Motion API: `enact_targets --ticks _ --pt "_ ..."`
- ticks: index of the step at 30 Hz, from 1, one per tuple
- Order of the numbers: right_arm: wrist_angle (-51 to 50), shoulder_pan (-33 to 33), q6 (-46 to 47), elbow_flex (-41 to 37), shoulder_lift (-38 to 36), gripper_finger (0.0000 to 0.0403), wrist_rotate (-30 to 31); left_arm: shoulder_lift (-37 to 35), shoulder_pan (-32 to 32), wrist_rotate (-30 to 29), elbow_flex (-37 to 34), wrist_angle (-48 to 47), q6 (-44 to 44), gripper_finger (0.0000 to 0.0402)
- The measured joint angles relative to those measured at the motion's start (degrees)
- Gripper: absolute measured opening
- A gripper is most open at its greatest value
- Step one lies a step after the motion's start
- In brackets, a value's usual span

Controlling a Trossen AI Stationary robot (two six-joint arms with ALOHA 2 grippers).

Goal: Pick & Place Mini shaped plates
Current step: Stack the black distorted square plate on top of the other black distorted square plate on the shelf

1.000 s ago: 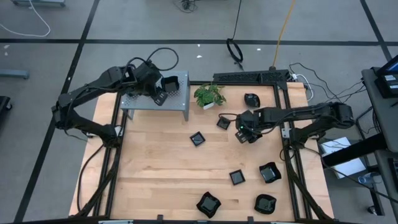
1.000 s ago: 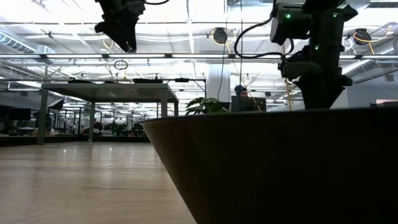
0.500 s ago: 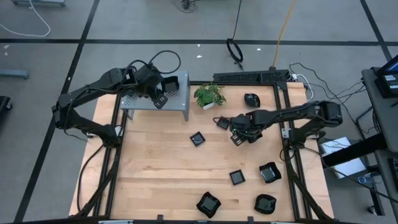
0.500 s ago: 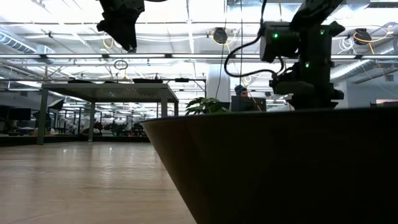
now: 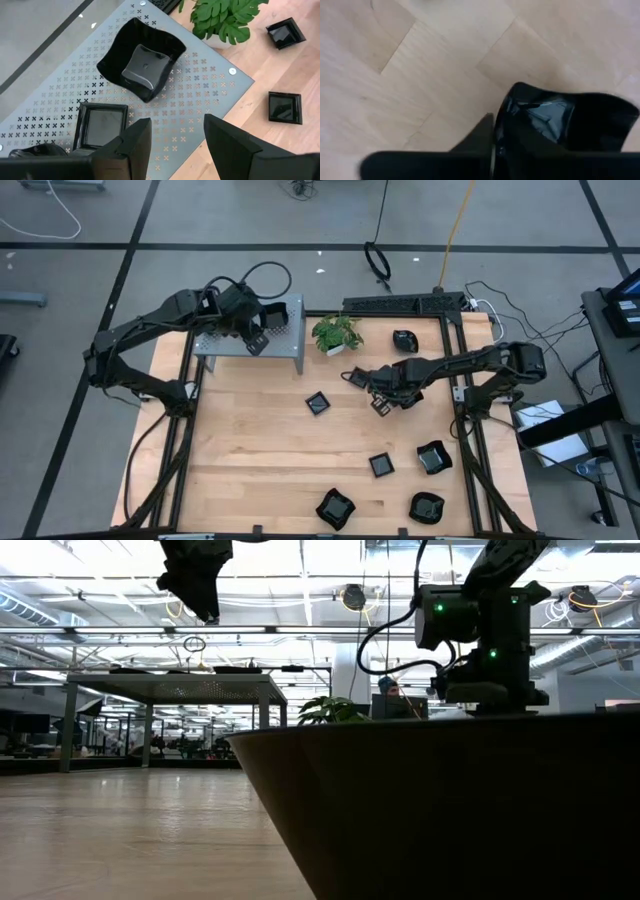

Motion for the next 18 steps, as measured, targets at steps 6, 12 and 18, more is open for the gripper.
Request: enact_targets --ticks 6,12,18 --pt "5.16 1.28 -8.56 0.49 -0.05 0.0003 -5.62 -0.02 0.0 -0.01 0.0 0.0 4.55 0.0186" --pt "19.03 5.29 -23.91 3.66 -0.02 0.0001 -6.21 -0.02 -0.73 -0.07 0.0 -0.04 7.89 0.0186" --pt "30.73 7.15 -32.13 4.55 0.56 0.0 -6.12 -0.02 -3.43 -0.08 0.0 -0.07 3.67 0.0186"
